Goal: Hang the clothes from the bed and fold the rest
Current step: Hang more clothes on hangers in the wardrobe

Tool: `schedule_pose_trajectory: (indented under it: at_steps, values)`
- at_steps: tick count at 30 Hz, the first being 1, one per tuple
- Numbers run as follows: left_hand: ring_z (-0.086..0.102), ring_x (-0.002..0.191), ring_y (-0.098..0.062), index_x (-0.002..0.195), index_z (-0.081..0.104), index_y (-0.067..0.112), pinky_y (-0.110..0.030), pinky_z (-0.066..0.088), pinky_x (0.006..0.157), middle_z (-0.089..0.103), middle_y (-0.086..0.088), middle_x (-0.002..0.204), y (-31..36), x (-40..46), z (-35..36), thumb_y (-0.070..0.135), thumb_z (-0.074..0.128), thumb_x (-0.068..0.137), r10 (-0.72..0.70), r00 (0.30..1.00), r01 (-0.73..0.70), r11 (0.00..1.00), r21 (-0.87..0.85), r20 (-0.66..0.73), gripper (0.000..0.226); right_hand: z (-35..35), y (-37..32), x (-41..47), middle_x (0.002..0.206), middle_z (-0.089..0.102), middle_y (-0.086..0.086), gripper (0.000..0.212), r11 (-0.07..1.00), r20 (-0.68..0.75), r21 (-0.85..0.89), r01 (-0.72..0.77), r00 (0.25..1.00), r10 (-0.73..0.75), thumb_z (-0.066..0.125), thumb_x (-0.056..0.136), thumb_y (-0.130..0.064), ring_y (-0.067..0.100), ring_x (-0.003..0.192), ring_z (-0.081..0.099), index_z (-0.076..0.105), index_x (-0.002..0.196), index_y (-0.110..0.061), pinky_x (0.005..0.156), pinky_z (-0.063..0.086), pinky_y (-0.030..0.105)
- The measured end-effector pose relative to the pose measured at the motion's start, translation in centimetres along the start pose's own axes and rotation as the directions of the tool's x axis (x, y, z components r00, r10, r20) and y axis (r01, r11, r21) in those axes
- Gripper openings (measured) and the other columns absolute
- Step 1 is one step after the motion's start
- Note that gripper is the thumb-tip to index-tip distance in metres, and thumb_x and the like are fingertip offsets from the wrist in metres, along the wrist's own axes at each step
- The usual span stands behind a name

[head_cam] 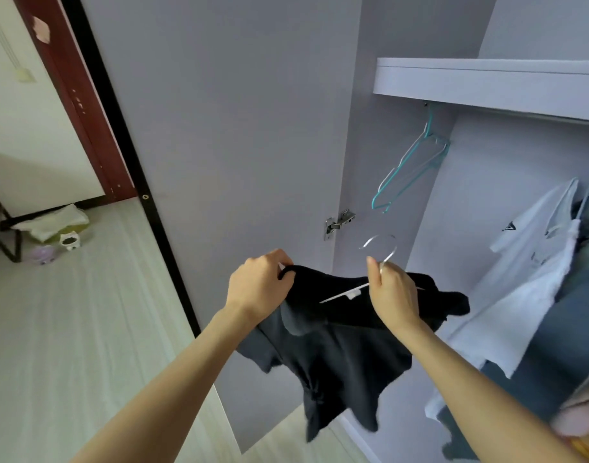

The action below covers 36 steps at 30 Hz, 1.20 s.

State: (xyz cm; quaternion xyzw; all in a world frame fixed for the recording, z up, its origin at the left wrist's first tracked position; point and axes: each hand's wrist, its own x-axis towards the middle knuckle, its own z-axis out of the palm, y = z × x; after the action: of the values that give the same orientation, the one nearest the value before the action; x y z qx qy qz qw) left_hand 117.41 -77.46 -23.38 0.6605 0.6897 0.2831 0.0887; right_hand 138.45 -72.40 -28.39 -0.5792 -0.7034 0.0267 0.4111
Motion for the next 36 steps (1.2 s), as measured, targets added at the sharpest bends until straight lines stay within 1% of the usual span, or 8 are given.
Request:
schedule_pose_trajectory:
  at_steps: [5, 12, 16, 19, 22, 26, 32, 36]
  values:
    - [0.050, 0.109, -0.017, 0.136, 0.042, 0.024, -0.034, 0.041, 0.097, 0.050, 0.000, 0.116, -0.9, 0.6, 0.3, 0.042, 0.062, 0.085, 0.092, 0.995, -0.080, 0.966, -0.247, 0.036, 0.058, -0.8, -0.1, 1.3, 0.054, 0.029, -0.008, 0.049, 0.999, 0.094, 0.029, 0.036, 0.995, -0.038, 0.043, 0.097, -0.015, 0.018, 0.054, 0.031, 0.020, 0.054, -0.022, 0.058, 0.021, 0.028]
    - [0.036, 0.130, -0.022, 0.143, 0.033, 0.026, -0.045, 0.032, 0.107, 0.038, 0.000, 0.141, -1.3, -0.1, 3.1, 0.045, 0.050, 0.092, 0.131, 0.936, -0.119, 0.991, -0.057, 0.326, 0.057, -2.1, -1.0, 1.2, 0.054, 0.029, -0.003, 0.043, 0.998, 0.203, 0.068, 0.017, 0.979, -0.030, 0.043, 0.098, -0.016, 0.019, 0.054, 0.029, 0.027, 0.058, -0.013, 0.055, 0.014, 0.028]
    - [0.056, 0.090, -0.011, 0.109, 0.060, 0.021, -0.031, 0.041, 0.085, 0.066, 0.009, 0.097, 0.8, 0.3, 3.9, 0.028, 0.043, 0.098, 0.284, 0.924, -0.276, 0.959, -0.067, 0.257, 0.022, -2.3, -1.6, 1.0, 0.060, 0.047, 0.015, 0.035, 0.980, 0.227, 0.192, -0.046, 0.974, 0.002, 0.047, 0.097, -0.017, 0.022, 0.057, 0.035, 0.048, 0.072, 0.008, 0.055, 0.023, 0.028]
    - [0.049, 0.057, -0.006, 0.088, 0.066, 0.015, -0.025, 0.040, 0.065, 0.059, 0.009, 0.063, 1.5, 0.7, 3.3, 0.014, 0.045, 0.096, 0.263, 0.925, -0.220, 0.959, -0.179, 0.273, 0.023, -2.7, -1.0, 0.5, 0.080, 0.061, 0.012, 0.021, 0.967, 0.235, 0.245, -0.072, 0.972, 0.013, 0.054, 0.093, -0.017, 0.023, 0.072, 0.051, 0.058, 0.085, 0.002, 0.065, 0.037, 0.022]
    - [0.049, 0.060, -0.020, 0.086, 0.069, 0.013, -0.029, 0.043, 0.067, 0.055, 0.003, 0.060, 1.2, 0.9, 2.7, 0.010, 0.048, 0.092, 0.222, 0.957, -0.187, 0.964, -0.190, 0.184, 0.022, -3.0, 1.0, 0.0, 0.105, 0.059, 0.006, 0.026, 0.995, 0.210, 0.085, -0.050, 0.977, 0.031, 0.061, 0.088, -0.026, 0.024, 0.101, 0.052, 0.061, 0.108, -0.009, 0.089, 0.042, 0.036]
    - [0.043, 0.055, -0.022, 0.087, 0.071, 0.011, -0.021, 0.033, 0.056, 0.050, 0.003, 0.056, 0.0, 0.7, 2.0, 0.009, 0.052, 0.092, 0.217, 0.975, -0.200, 0.952, -0.231, 0.053, 0.021, -3.0, 3.0, -0.5, 0.114, 0.051, 0.007, 0.041, 0.945, 0.180, -0.207, -0.253, 0.940, 0.291, 0.060, 0.085, -0.041, 0.028, 0.111, 0.046, 0.054, 0.116, -0.015, 0.090, 0.041, 0.043]
    - [0.037, 0.052, -0.037, 0.072, 0.070, 0.005, -0.034, 0.043, 0.054, 0.056, -0.011, 0.054, -0.6, 0.2, 2.2, -0.003, 0.058, 0.085, 0.385, 0.920, -0.389, 0.920, -0.049, -0.074, 0.019, -2.3, 1.8, 0.9, 0.117, 0.052, 0.017, 0.035, 0.917, 0.193, -0.244, -0.314, 0.911, 0.364, 0.044, 0.088, -0.010, 0.036, 0.104, 0.053, 0.054, 0.121, -0.005, 0.083, 0.043, 0.037]
    - [0.017, 0.055, -0.024, 0.050, 0.046, 0.009, -0.027, 0.030, 0.051, 0.028, -0.006, 0.046, -1.3, -0.4, 2.5, -0.020, 0.058, 0.058, 0.408, 0.912, -0.401, 0.908, 0.121, -0.039, 0.033, -4.4, 0.7, 2.1, 0.113, 0.055, 0.011, 0.030, 0.956, 0.022, -0.075, -0.283, 0.958, 0.285, 0.048, 0.086, -0.010, 0.034, 0.102, 0.055, 0.064, 0.111, -0.012, 0.085, 0.043, 0.036]
